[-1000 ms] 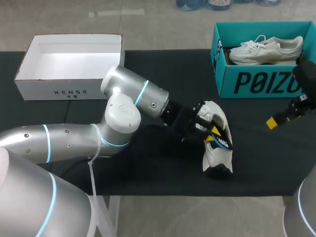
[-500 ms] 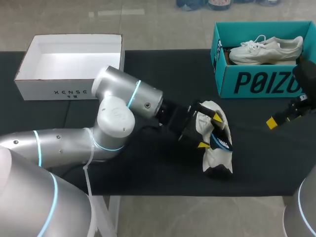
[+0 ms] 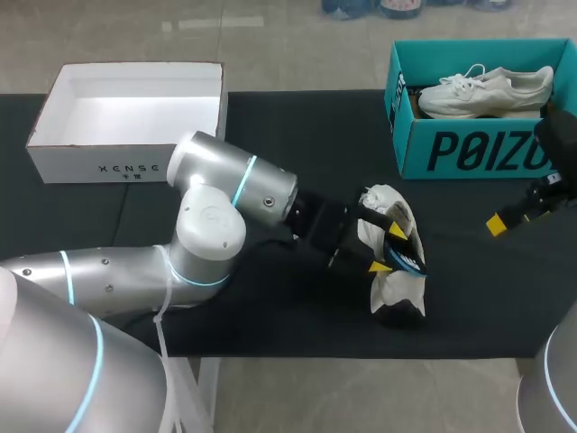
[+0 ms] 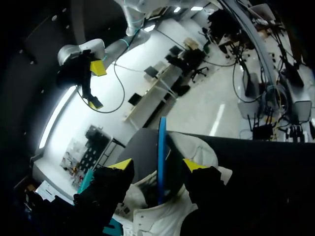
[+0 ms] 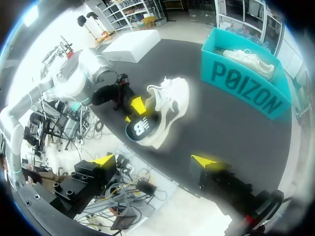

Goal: Take the shoe out of the shoebox, open the shoe tongue, remove and reinsert the insole, then place the shoe into the shoebox

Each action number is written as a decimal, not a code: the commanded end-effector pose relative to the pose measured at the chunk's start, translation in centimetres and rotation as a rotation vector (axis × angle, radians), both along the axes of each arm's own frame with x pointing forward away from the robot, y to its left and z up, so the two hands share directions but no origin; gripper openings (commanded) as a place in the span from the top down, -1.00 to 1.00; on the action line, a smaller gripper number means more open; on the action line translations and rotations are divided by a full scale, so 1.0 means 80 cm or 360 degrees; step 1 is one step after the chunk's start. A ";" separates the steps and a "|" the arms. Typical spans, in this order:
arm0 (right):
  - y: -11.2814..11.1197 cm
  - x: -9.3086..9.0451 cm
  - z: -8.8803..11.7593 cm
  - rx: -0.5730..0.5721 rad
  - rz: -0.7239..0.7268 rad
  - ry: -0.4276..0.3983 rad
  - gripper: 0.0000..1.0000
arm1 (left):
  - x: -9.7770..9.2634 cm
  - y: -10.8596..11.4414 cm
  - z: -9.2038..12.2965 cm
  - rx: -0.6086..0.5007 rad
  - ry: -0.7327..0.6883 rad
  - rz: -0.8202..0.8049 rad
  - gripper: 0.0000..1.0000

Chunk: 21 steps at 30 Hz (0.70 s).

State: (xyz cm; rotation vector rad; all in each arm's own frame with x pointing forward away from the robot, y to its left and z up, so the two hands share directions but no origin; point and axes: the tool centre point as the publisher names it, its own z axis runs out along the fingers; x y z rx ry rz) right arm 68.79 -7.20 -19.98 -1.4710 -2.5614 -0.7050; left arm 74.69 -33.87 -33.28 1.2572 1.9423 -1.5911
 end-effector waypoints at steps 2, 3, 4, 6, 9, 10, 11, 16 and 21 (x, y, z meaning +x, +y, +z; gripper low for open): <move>0.000 -0.002 -0.001 -0.0001 -0.0003 -0.0004 -1.00 | 0.003 -0.008 -0.006 -0.0008 0.0010 -0.0013 0.00; 0.000 -0.002 -0.001 -0.0001 -0.0003 -0.0004 -1.00 | 0.004 -0.009 -0.006 -0.0011 0.0013 -0.0015 0.02; 0.000 -0.002 -0.001 -0.0001 -0.0003 -0.0004 -1.00 | 0.005 -0.011 -0.007 -0.0013 0.0014 -0.0017 0.04; 0.000 -0.002 -0.001 -0.0001 -0.0003 -0.0004 -1.00 | 0.005 -0.014 -0.006 -0.0017 0.0016 -0.0023 0.06; 0.000 -0.002 -0.001 -0.0001 -0.0003 -0.0004 -1.00 | 0.006 -0.017 -0.006 -0.0022 0.0020 -0.0034 0.11; 0.000 -0.002 -0.001 -0.0001 -0.0003 -0.0004 -1.00 | 0.006 -0.018 -0.006 -0.0023 0.0022 -0.0038 0.15; 0.000 -0.002 -0.001 -0.0001 -0.0003 -0.0004 -1.00 | 0.006 -0.019 -0.007 -0.0023 0.0023 -0.0045 0.17; 0.000 -0.002 -0.001 -0.0001 -0.0003 -0.0004 -1.00 | 0.007 -0.022 -0.005 -0.0017 0.0018 -0.0061 0.50; 0.000 -0.002 -0.001 -0.0001 -0.0003 -0.0004 -1.00 | 0.008 -0.022 -0.005 -0.0009 0.0013 -0.0067 1.00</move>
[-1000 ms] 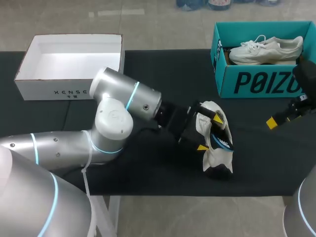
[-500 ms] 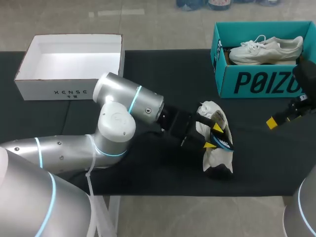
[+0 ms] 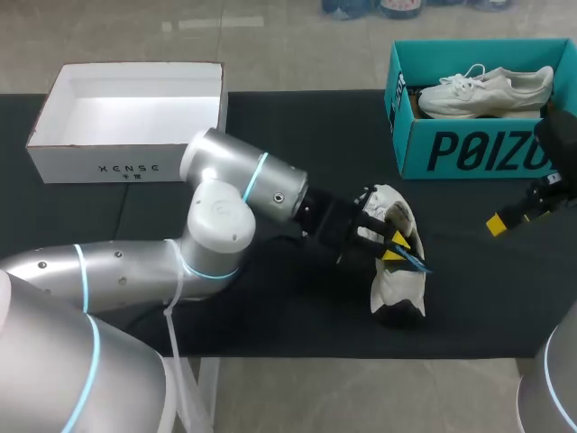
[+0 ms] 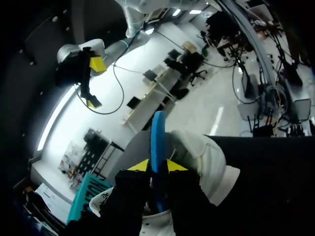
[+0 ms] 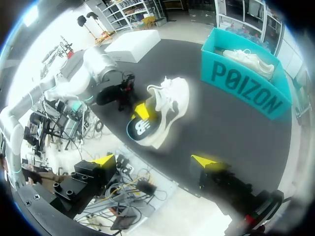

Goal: Take the shoe out of the shoebox, open the shoe tongue, remove and reinsert the insole, then place the shoe into the shoebox

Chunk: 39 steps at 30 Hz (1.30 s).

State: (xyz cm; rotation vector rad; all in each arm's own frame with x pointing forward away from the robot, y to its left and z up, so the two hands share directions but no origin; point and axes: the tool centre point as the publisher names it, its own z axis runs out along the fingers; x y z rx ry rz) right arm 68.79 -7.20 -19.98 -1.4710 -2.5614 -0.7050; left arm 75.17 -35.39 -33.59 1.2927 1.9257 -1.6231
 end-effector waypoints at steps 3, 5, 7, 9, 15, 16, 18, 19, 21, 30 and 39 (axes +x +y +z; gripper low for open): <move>0.000 -0.002 -0.001 -0.0001 -0.0003 -0.0004 -1.00 | 0.003 -0.003 -0.002 0.0006 0.0000 -0.0013 1.00; 0.000 -0.002 -0.001 -0.0001 -0.0003 -0.0004 -1.00 | 0.005 -0.003 -0.004 0.0009 0.0000 -0.0018 1.00; 0.000 -0.002 -0.001 -0.0001 -0.0003 -0.0004 -1.00 | 0.008 -0.002 -0.008 0.0030 -0.0011 -0.0037 1.00; 0.000 -0.002 -0.001 -0.0001 -0.0003 -0.0004 -1.00 | 0.013 -0.001 -0.011 0.0043 -0.0024 -0.0041 1.00; 0.000 -0.002 -0.001 -0.0001 -0.0003 -0.0004 -1.00 | 0.035 0.007 -0.023 0.0102 -0.0075 -0.0043 1.00; 0.000 -0.002 -0.001 -0.0001 -0.0003 -0.0004 -1.00 | 0.039 0.008 -0.025 0.0097 -0.0076 -0.0039 1.00; 0.000 -0.002 -0.001 -0.0001 -0.0003 -0.0004 -1.00 | 0.048 0.008 -0.028 0.0095 -0.0084 -0.0026 1.00; 0.000 -0.002 -0.001 -0.0001 -0.0003 -0.0004 -1.00 | 0.051 0.008 -0.029 0.0090 -0.0086 -0.0019 1.00; 0.000 -0.002 -0.001 -0.0001 -0.0003 -0.0004 -1.00 | 0.055 0.004 -0.033 0.0089 -0.0084 -0.0019 1.00; 0.000 -0.002 -0.001 -0.0001 -0.0003 -0.0004 -1.00 | 0.027 -0.008 -0.035 0.0056 0.0000 -0.0053 -0.08; 0.000 -0.002 -0.001 -0.0001 -0.0003 -0.0004 -1.00 | 0.021 0.007 -0.013 0.0046 -0.0026 -0.0010 -0.22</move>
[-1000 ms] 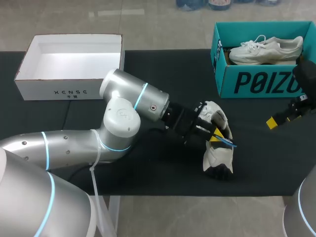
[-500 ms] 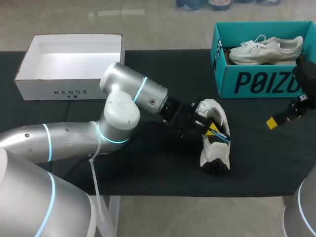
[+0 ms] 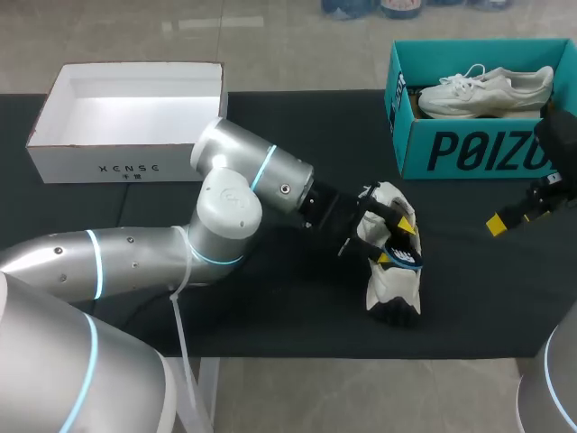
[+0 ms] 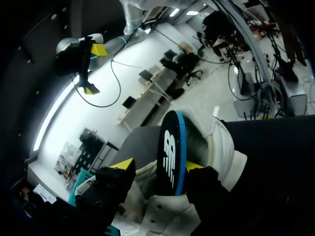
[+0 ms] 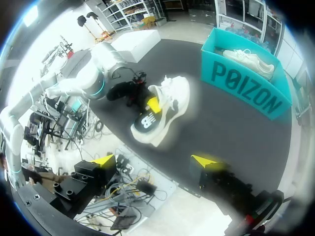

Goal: Take the shoe out of the shoebox, open the shoe tongue, remove and reinsert the insole, then place the shoe into the shoebox

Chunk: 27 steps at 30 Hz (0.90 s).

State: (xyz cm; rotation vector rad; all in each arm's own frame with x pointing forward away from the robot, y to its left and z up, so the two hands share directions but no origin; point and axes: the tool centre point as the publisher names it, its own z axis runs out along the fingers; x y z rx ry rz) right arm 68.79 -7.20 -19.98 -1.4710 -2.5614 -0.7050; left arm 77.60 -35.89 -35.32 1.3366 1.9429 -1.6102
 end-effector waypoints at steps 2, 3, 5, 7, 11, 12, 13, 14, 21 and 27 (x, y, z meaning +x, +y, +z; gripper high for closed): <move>0.000 -0.002 -0.001 -0.0001 -0.0003 -0.0004 -1.00 | -0.008 0.016 0.012 -0.0004 -0.0030 0.0041 -0.15; 0.000 -0.002 -0.001 -0.0001 -0.0003 -0.0004 -1.00 | -0.007 0.017 0.016 -0.0013 -0.0039 0.0050 -0.10; 0.000 -0.002 -0.001 -0.0001 -0.0003 -0.0004 -1.00 | -0.006 0.018 0.019 -0.0021 -0.0048 0.0059 -0.04; 0.000 -0.002 -0.001 -0.0001 -0.0003 -0.0004 -1.00 | -0.006 0.018 0.023 -0.0034 -0.0054 0.0065 0.02; 0.000 -0.002 -0.001 -0.0001 -0.0003 -0.0004 -1.00 | -0.013 0.016 0.027 -0.0042 -0.0054 0.0059 0.04; 0.000 -0.002 -0.001 -0.0001 -0.0003 -0.0004 -1.00 | -0.015 0.016 0.027 -0.0044 -0.0052 0.0056 0.04; 0.000 -0.002 -0.001 -0.0001 -0.0003 -0.0004 -1.00 | -0.017 0.015 0.027 -0.0047 -0.0046 0.0053 0.04; 0.000 -0.002 -0.001 -0.0001 -0.0003 -0.0004 -1.00 | -0.019 0.015 0.026 -0.0049 -0.0039 0.0048 0.04; 0.000 -0.002 -0.001 -0.0001 -0.0003 -0.0004 -1.00 | -0.033 0.016 0.024 -0.0033 -0.0009 0.0025 0.13; 0.000 -0.002 -0.001 -0.0001 -0.0003 -0.0004 -1.00 | -0.034 0.022 0.022 -0.0021 0.0000 0.0026 0.96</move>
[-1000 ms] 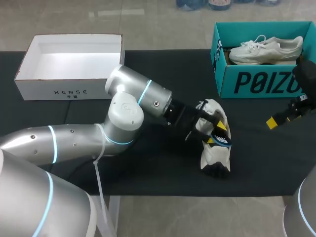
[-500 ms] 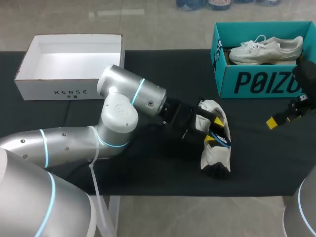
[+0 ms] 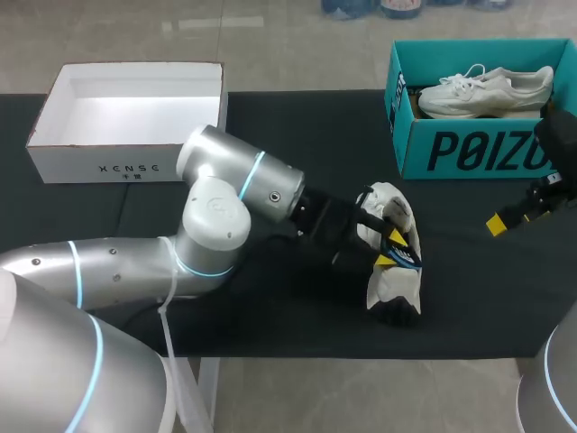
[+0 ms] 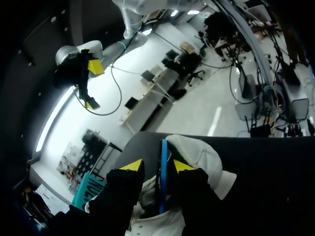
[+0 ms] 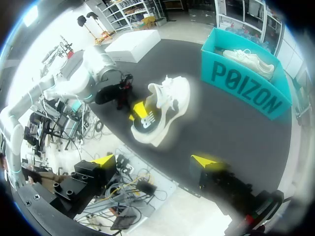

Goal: Take the shoe out of the shoebox, open the shoe tongue, remove and reinsert the insole, then place the shoe into the shoebox

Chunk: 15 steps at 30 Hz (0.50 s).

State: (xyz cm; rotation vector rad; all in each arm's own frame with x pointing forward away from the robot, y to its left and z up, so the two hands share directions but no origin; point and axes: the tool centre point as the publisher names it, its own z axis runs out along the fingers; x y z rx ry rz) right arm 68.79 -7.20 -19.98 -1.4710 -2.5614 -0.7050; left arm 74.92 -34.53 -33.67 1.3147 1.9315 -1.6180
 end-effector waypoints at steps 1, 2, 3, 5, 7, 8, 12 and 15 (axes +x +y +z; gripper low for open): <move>0.000 -0.002 -0.001 -0.0001 -0.0002 -0.0004 -1.00 | 0.000 0.005 0.002 0.0007 -0.0005 0.0008 1.00; 0.000 -0.002 -0.001 -0.0001 -0.0002 -0.0004 -1.00 | 0.001 0.006 0.003 0.0008 -0.0008 0.0009 1.00; 0.000 -0.002 -0.001 -0.0001 -0.0002 -0.0004 -1.00 | 0.002 0.006 0.004 0.0008 -0.0011 0.0010 1.00; 0.000 -0.002 -0.001 -0.0001 -0.0002 -0.0004 -1.00 | 0.004 0.006 0.005 0.0007 -0.0018 0.0009 1.00; 0.000 -0.002 -0.001 -0.0001 -0.0002 -0.0004 -1.00 | 0.007 0.005 0.004 0.0014 -0.0032 0.0003 1.00; 0.000 -0.002 -0.001 -0.0001 -0.0002 -0.0004 -1.00 | 0.008 0.005 0.004 0.0014 -0.0034 0.0002 1.00; 0.000 -0.002 -0.001 -0.0001 -0.0002 -0.0004 -1.00 | 0.019 0.002 0.000 0.0041 -0.0069 -0.0027 1.00; 0.000 -0.002 -0.001 -0.0001 -0.0002 -0.0004 -1.00 | 0.029 0.001 -0.005 0.0063 -0.0085 -0.0047 1.00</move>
